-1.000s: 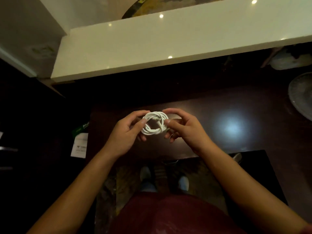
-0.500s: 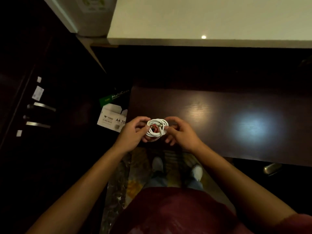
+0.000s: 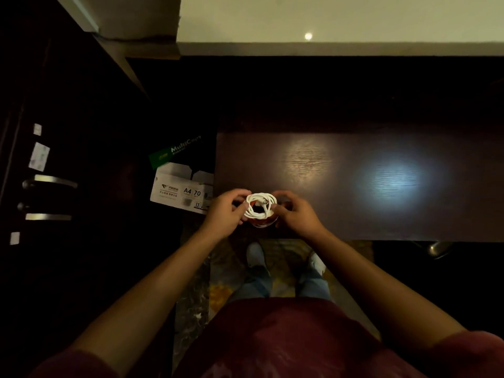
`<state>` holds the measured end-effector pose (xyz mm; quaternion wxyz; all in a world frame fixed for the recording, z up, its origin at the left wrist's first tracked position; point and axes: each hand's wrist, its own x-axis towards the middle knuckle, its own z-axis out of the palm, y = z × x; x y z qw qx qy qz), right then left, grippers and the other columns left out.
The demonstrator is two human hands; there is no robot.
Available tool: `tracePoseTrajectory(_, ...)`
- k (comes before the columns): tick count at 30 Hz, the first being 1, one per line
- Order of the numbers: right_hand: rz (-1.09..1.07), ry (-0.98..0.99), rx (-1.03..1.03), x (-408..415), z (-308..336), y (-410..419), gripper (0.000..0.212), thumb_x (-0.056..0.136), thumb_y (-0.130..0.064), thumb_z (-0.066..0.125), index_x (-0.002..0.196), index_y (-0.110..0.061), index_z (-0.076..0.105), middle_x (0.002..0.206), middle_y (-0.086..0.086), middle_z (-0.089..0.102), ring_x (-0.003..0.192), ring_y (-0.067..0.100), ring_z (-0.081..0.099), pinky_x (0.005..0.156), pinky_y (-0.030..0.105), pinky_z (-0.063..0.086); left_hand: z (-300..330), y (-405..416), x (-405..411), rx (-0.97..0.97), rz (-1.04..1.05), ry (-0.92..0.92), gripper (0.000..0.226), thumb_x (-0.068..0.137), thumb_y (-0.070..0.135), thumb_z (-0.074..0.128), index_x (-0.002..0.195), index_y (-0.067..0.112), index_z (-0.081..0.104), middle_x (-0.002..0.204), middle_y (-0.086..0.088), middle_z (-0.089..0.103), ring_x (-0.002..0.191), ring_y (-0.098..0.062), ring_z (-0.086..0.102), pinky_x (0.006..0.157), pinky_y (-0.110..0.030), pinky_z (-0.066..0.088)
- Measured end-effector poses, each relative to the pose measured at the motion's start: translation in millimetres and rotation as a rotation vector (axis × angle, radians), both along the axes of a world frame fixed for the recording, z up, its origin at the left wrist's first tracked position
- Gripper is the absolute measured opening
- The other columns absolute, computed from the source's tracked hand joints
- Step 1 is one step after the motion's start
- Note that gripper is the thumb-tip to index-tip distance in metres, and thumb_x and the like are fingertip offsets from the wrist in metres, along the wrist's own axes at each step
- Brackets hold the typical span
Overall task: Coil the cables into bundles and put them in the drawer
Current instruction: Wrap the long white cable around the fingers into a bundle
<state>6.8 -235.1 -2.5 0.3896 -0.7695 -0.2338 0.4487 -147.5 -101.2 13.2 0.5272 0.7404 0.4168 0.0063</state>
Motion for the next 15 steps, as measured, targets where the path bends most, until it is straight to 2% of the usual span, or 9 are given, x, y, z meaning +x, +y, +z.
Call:
tracePoseTrajectory(2,0.010,-0.036,-0.020,-2,-2,0,0.023,0.095,-0.016,0.069,0.115,-0.026,0.066,0.100,0.001,0.074,0.078,0.018,0.072,0.075,0.033,0.059,-5,2,-1,0.056,-0.026,0.026,0.029,0.097,0.007,0.063,0.126,0.012,0.065,0.103,-0.003,0.068,0.061,-0.016,0.064,0.053,-0.016,0.052)
tracePoseTrajectory(4,0.019,-0.048,-0.036,-2,-2,-1,0.026,0.094,-0.016,0.070,0.119,-0.022,0.068,0.098,-0.001,0.074,0.088,0.021,0.072,0.079,0.032,0.058,-11,4,-1,0.121,-0.062,0.038,0.028,0.095,0.010,0.066,0.123,0.014,0.068,0.104,-0.004,0.068,0.062,-0.018,0.065,0.058,-0.015,0.050)
tracePoseTrajectory(9,0.006,-0.118,-0.055,-3,2,-3,0.025,0.093,-0.017,0.072,0.119,-0.019,0.070,0.089,-0.009,0.069,0.076,-0.002,0.063,0.065,0.005,0.045,-17,5,-5,0.149,-0.104,0.069,0.029,0.093,0.014,0.070,0.122,0.019,0.068,0.104,-0.003,0.068,0.069,-0.022,0.067,0.071,-0.037,0.059)
tracePoseTrajectory(11,-0.002,-0.111,-0.067,-4,4,-4,0.027,0.094,-0.016,0.071,0.120,-0.016,0.068,0.087,-0.008,0.069,0.071,-0.002,0.063,0.063,0.010,0.048,-14,4,-6,0.172,-0.135,0.081,0.029,0.093,0.017,0.070,0.122,0.021,0.067,0.102,-0.001,0.068,0.069,-0.019,0.065,0.072,-0.037,0.058)
tracePoseTrajectory(13,-0.010,-0.030,-0.091,-3,9,-4,0.033,0.096,-0.014,0.068,0.129,-0.012,0.061,0.086,0.001,0.071,0.063,0.009,0.067,0.056,0.024,0.055,-9,5,-4,0.221,-0.179,0.082,0.028,0.093,0.020,0.070,0.121,0.020,0.067,0.102,0.000,0.068,0.070,-0.013,0.061,0.070,-0.031,0.051)
tracePoseTrajectory(15,-0.032,0.077,-0.131,1,15,-4,0.044,0.098,-0.012,0.066,0.139,-0.010,0.052,0.089,0.012,0.073,0.063,0.020,0.069,0.054,0.030,0.058,-3,9,-2,0.263,-0.251,0.117,0.031,0.094,0.023,0.070,0.124,0.020,0.065,0.107,0.000,0.067,0.076,-0.009,0.056,0.071,-0.025,0.043)
